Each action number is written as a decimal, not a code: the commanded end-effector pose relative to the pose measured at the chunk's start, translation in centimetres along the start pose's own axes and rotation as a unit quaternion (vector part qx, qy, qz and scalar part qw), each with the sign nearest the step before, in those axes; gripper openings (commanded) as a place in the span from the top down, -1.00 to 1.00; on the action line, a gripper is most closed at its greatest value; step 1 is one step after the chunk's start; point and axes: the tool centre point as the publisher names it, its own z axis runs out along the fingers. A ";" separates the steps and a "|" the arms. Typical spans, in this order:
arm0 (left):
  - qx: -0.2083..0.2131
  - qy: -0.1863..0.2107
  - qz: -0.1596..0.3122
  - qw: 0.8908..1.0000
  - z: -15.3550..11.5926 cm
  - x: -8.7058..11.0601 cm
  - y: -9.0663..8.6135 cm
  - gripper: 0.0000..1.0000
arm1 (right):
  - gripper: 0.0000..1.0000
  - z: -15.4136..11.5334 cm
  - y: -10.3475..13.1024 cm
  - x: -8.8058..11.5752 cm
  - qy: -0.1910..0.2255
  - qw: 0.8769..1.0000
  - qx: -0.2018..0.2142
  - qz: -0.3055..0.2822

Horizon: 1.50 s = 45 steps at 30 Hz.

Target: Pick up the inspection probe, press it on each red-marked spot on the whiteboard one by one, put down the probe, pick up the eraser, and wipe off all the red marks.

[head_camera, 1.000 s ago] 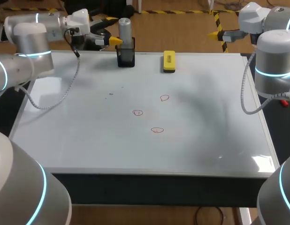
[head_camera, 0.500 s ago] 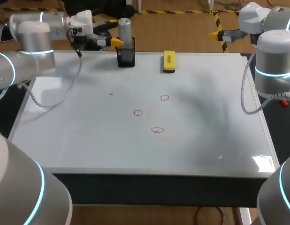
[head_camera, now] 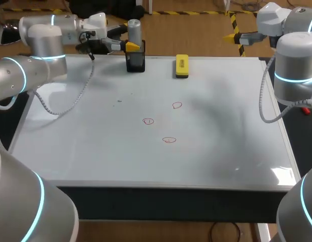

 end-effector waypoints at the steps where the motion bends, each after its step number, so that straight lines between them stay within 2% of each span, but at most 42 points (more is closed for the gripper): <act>1: 0.000 0.001 -0.002 1.000 0.5 -0.4 0.5 -1.00 | -1.00 0.0 0.0 0.0 0.000 1.000 0.002 0.000; 17: -0.001 -0.005 -0.009 1.000 1.2 -0.7 1.1 -1.00 | -1.00 0.0 0.0 0.0 0.000 1.000 0.002 0.000; 20: -0.002 -0.005 -0.008 1.000 1.2 -0.7 1.2 -0.48 | -1.00 0.0 0.0 0.0 0.000 1.000 0.002 0.000; 21: -0.002 -0.005 -0.009 1.000 1.2 -0.7 1.2 -0.37 | -1.00 0.0 0.0 0.0 0.000 1.000 0.002 0.000; 23: -0.002 -0.005 -0.009 1.000 1.2 -0.7 1.2 -0.29 | -1.00 0.0 0.0 0.0 0.000 1.000 0.002 0.000; 30: -0.001 -0.007 -0.009 1.000 0.9 -0.7 1.0 -0.30 | -1.00 0.0 0.0 0.0 0.000 1.000 0.002 0.000; 31: -0.001 -0.007 -0.009 1.000 0.9 -0.7 1.0 -0.28 | -1.00 0.0 0.0 0.0 0.000 1.000 0.002 0.000; 32: -0.001 -0.007 -0.009 1.000 0.8 -0.8 1.0 -0.17 | -1.00 0.0 0.0 0.0 0.000 1.000 0.002 0.000; 34: -0.002 -0.009 -0.009 1.000 0.7 -0.9 1.1 0.33 | -1.00 0.0 0.0 0.0 0.000 1.000 0.002 0.000; 35: -0.001 -0.010 -0.008 1.000 0.7 -0.9 1.1 1.00 | -1.00 0.0 0.0 0.0 0.000 1.000 0.002 0.000; 45: 0.006 -0.005 0.005 1.000 0.6 -0.7 0.2 1.00 | -1.00 0.0 0.0 0.0 0.000 1.000 0.002 0.000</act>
